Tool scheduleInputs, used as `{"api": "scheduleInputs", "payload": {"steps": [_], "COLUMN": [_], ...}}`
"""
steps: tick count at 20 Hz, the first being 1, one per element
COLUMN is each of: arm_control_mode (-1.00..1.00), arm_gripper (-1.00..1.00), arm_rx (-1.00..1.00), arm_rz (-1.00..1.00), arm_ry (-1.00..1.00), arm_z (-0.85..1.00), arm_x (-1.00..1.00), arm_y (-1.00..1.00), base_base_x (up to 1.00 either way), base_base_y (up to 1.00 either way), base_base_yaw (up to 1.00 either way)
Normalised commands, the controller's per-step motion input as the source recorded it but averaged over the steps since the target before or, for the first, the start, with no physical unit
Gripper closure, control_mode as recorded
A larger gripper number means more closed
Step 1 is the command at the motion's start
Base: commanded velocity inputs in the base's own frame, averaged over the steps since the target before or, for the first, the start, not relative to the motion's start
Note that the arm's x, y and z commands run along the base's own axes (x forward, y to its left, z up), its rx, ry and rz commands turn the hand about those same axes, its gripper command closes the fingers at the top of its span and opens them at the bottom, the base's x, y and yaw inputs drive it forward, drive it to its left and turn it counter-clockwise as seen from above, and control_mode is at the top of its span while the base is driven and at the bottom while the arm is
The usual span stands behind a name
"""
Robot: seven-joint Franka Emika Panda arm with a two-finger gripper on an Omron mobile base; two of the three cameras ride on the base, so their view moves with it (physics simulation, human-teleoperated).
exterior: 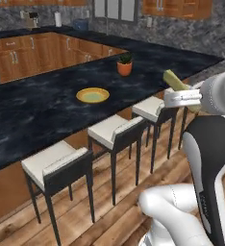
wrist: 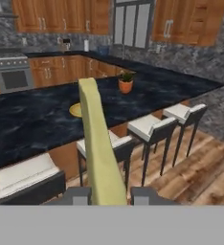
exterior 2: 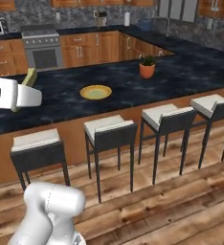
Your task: Retrieve the butter from the fridge and place it on a plate on the dining table. Then retrieve the butter knife by the fridge and place it near the plate.
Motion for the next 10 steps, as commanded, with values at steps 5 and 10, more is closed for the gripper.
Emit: {"api": "scheduleInputs", "payload": {"steps": [5,10], "arm_control_mode": [1.00,1.00], "arm_gripper": [1.00,1.00], "arm_rx": [0.00,0.00], "arm_rz": [0.00,0.00], "arm_ry": [0.00,0.00], "arm_z": [0.00,0.00], "arm_x": [0.00,0.00], "arm_y": [0.00,0.00], "base_base_x": [0.20,0.21], "base_base_y": [-1.00,-1.00], "base_base_yaw": [0.53,0.52]}}
